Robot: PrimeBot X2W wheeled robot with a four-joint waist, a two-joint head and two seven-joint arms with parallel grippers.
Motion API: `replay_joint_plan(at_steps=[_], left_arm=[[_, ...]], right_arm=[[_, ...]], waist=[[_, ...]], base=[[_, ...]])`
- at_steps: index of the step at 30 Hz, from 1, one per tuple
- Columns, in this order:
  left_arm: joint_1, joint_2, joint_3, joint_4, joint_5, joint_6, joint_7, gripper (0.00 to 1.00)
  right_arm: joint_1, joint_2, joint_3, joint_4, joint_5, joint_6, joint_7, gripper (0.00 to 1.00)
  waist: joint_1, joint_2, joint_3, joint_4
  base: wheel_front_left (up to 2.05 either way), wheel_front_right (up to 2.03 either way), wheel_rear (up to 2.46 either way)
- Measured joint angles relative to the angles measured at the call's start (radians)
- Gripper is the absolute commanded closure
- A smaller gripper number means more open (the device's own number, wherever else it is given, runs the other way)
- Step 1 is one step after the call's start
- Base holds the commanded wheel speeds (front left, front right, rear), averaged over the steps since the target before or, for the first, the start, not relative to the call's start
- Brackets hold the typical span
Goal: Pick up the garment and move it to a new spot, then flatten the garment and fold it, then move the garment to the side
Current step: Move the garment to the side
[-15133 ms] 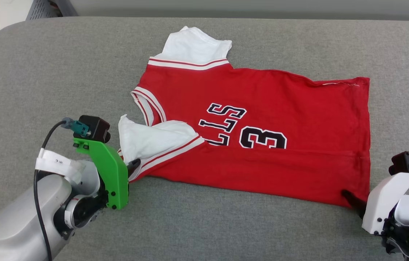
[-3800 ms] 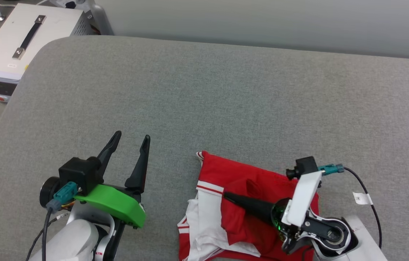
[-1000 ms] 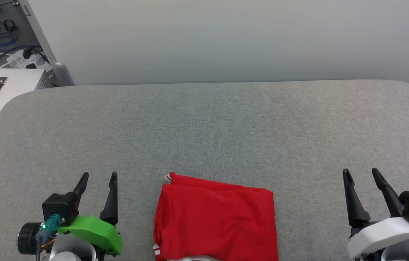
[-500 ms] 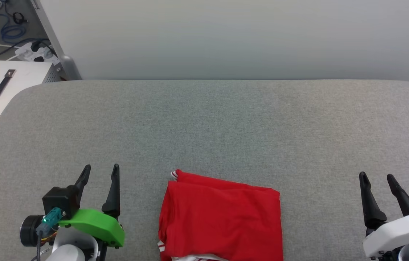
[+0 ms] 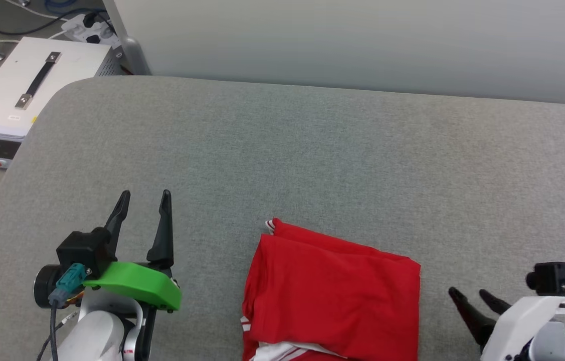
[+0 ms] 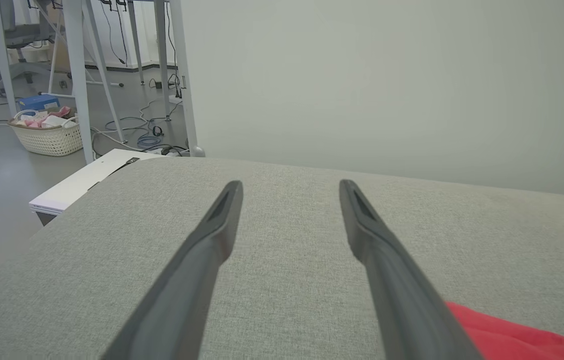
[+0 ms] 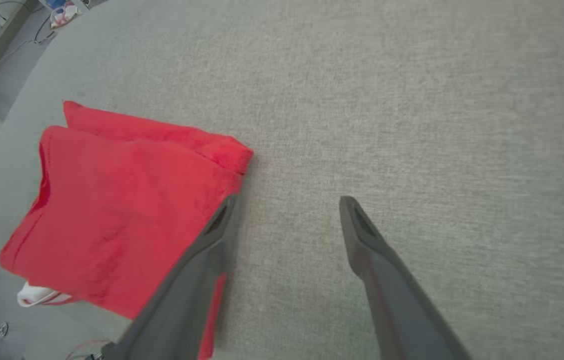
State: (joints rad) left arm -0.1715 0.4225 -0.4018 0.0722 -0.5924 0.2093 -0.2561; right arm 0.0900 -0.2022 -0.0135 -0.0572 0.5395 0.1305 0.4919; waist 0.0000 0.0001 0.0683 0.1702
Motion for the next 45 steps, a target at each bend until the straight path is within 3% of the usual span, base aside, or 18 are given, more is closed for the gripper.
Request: replay_joint_plan(at_steps=[5, 20, 21, 22, 23, 36, 45], left_arm=[[-0.001, -0.027, 0.03, 0.012, 0.02, -0.028, 0.0, 0.0], [-0.016, -0.077, 0.069, 0.045, 0.056, -0.078, 0.0, 0.0], [-0.016, -0.078, 0.073, 0.048, 0.057, -0.081, 0.0, 0.0], [-0.017, -0.079, 0.077, 0.05, 0.059, -0.084, 0.0, 0.0], [-0.019, -0.08, 0.08, 0.051, 0.06, -0.087, 0.0, 0.0], [-0.018, -0.097, 0.117, 0.077, 0.093, -0.101, 0.0, 0.0], [0.046, -0.096, 0.133, 0.047, 0.1, -0.087, 0.0, 0.0]], right_arm=[[-0.004, -0.006, 0.113, 0.036, 0.072, 0.0, 0.077, 0.0], [-0.085, 0.004, 0.184, 0.161, 0.126, 0.001, 0.152, 0.0], [-0.092, 0.004, 0.185, 0.165, 0.126, 0.001, 0.161, 0.22], [-0.095, 0.004, 0.185, 0.166, 0.126, 0.002, 0.165, 0.52], [-0.098, 0.004, 0.186, 0.167, 0.126, 0.002, 0.167, 1.0], [-0.118, 0.002, 0.174, 0.163, 0.11, 0.002, 0.174, 1.0], [-0.13, -0.05, 0.142, 0.155, 0.065, 0.001, 0.237, 1.0]], waist=[[0.0, 0.0, 0.042, 0.045], [0.0, 0.0, 0.109, 0.065], [0.0, -0.0001, 0.111, 0.064], [0.0, 0.0, 0.114, 0.064], [0.0, 0.0, 0.115, 0.063], [0.0, 0.0, 0.058, 0.04], [0.0, 0.0, 0.008, -0.051]], base=[[0.0, 0.0, 0.0], [0.0, 0.0, 0.0], [0.0, 0.0, 0.0], [0.0, 0.0, 0.0], [0.0, 0.0, 0.0], [0.0, 0.0, 0.0], [0.0, 0.0, 0.0]])
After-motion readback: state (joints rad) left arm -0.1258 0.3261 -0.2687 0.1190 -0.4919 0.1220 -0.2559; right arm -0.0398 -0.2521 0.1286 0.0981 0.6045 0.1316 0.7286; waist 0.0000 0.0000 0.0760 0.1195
